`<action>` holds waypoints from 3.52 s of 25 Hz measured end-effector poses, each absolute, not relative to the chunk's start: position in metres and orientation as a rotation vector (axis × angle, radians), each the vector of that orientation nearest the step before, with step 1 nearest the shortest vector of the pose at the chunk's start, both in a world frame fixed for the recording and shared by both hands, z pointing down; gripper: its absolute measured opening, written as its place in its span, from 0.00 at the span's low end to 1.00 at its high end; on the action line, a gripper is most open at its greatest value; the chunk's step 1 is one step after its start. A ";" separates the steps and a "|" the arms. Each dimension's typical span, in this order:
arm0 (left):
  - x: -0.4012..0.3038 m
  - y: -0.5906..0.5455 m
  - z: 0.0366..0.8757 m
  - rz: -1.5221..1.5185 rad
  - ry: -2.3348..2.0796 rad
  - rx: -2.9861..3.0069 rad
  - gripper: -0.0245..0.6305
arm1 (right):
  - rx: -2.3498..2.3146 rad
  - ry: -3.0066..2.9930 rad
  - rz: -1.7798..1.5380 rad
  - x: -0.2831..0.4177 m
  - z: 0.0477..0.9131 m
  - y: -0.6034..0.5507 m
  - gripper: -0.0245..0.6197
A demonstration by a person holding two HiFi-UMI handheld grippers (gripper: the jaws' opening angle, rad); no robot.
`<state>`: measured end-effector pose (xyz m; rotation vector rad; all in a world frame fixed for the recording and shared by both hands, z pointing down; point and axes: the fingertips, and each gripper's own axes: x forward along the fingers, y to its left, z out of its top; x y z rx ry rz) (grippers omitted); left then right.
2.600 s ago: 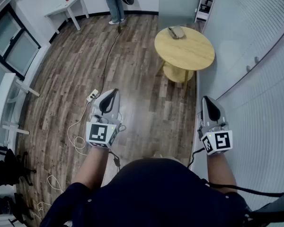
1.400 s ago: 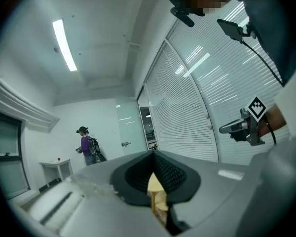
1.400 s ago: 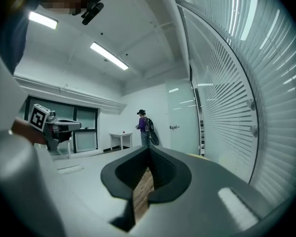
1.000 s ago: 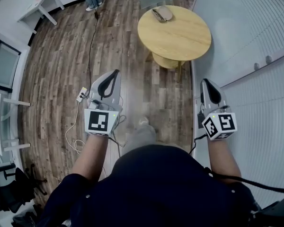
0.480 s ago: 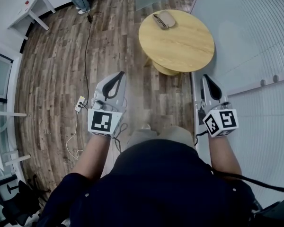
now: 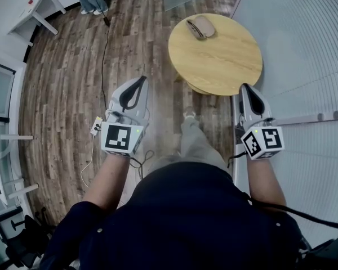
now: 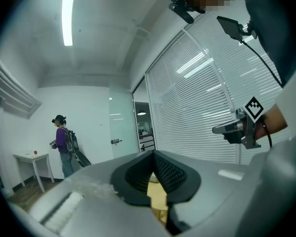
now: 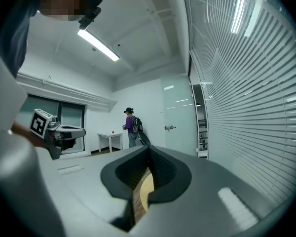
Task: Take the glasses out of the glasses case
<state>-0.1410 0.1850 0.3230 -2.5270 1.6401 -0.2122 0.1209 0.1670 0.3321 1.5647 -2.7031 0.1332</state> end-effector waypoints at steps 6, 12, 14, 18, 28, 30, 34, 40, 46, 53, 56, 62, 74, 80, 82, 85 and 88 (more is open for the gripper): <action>-0.163 0.134 0.314 -0.225 1.673 -2.480 0.05 | 1.578 -2.737 0.143 0.112 0.329 0.096 0.05; -0.165 0.061 0.306 -0.212 1.672 -2.476 0.05 | 1.510 -2.758 0.159 0.105 0.325 0.017 0.05; -0.166 0.032 0.309 -0.224 1.686 -2.476 0.05 | 1.495 -2.754 0.169 0.103 0.327 -0.011 0.05; -0.161 -0.022 0.315 -0.250 1.726 -2.478 0.05 | 1.427 -2.740 0.221 0.102 0.341 -0.064 0.05; -0.150 -0.142 0.312 -0.291 1.804 -2.452 0.05 | 1.231 -2.777 0.319 0.090 0.356 -0.186 0.05; -0.141 -0.160 0.309 -0.272 1.811 -2.439 0.05 | 1.201 -2.777 0.315 0.091 0.364 -0.203 0.05; -0.141 -0.182 0.299 -0.278 1.808 -2.432 0.05 | 1.197 -2.766 0.366 0.083 0.376 -0.228 0.05; -0.145 -0.216 0.290 -0.265 1.806 -2.460 0.05 | 1.188 -2.735 0.394 0.072 0.377 -0.261 0.05; -0.170 -0.255 0.303 -0.250 1.782 -2.509 0.05 | 1.193 -2.673 0.401 0.049 0.395 -0.291 0.05; -0.165 -0.305 0.341 -0.263 1.712 -2.612 0.05 | 1.203 -2.608 0.449 0.036 0.437 -0.328 0.05; -0.161 -0.322 0.364 -0.286 1.704 -2.659 0.05 | 1.196 -2.575 0.486 0.032 0.465 -0.340 0.05; -0.157 -0.355 0.404 -0.286 1.722 -2.707 0.05 | 1.174 -2.536 0.566 0.027 0.510 -0.365 0.05; -0.144 -0.386 0.473 -0.370 1.691 -2.809 0.05 | 1.055 -2.433 0.698 0.017 0.593 -0.370 0.06; -0.133 -0.383 0.499 -0.383 1.675 -2.858 0.05 | 1.022 -2.382 0.741 0.018 0.634 -0.362 0.11; -0.133 -0.385 0.504 -0.369 1.695 -2.875 0.05 | 1.010 -2.364 0.749 0.018 0.645 -0.363 0.13; -0.137 -0.390 0.510 -0.359 1.697 -2.889 0.05 | 0.989 -2.338 0.749 0.015 0.658 -0.369 0.15; -0.139 -0.388 0.521 -0.370 1.705 -2.900 0.05 | 0.975 -2.308 0.757 0.015 0.672 -0.370 0.18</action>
